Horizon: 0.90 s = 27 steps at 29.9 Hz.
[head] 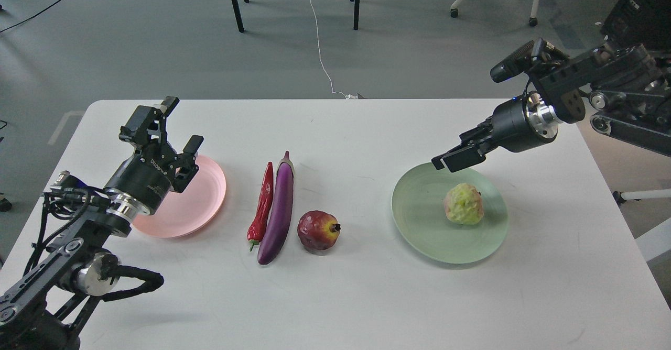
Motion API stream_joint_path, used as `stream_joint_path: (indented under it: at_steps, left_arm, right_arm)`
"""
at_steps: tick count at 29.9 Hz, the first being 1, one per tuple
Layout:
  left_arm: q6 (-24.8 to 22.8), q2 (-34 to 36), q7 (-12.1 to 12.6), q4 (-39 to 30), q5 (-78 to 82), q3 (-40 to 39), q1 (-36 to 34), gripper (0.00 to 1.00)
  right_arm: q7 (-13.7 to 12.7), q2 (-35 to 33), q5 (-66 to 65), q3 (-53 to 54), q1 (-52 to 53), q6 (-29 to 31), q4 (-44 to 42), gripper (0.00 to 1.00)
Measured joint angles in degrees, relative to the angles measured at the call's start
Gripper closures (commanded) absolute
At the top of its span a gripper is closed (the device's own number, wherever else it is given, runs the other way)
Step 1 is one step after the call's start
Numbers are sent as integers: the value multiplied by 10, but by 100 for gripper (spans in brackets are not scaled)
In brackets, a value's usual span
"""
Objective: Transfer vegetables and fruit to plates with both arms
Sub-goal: 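Move the right gripper down onto the red fruit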
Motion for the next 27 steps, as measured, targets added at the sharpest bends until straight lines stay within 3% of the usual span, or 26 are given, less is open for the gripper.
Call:
stream_joint_path:
  at_steps: [6, 15, 27]
  left_arm:
    - [1, 2, 0, -1, 1, 0, 2, 2]
    - [1, 3, -1, -1, 2, -2, 6, 2]
    - [1, 4, -1, -1, 2, -2, 7, 2]
  right_arm:
    - [0, 122, 8, -14, -1, 0, -26, 5]
    - [0, 280, 9, -49, -33, -7, -132, 5]
    - [0, 298, 10, -51, -57, -9, -193, 6]
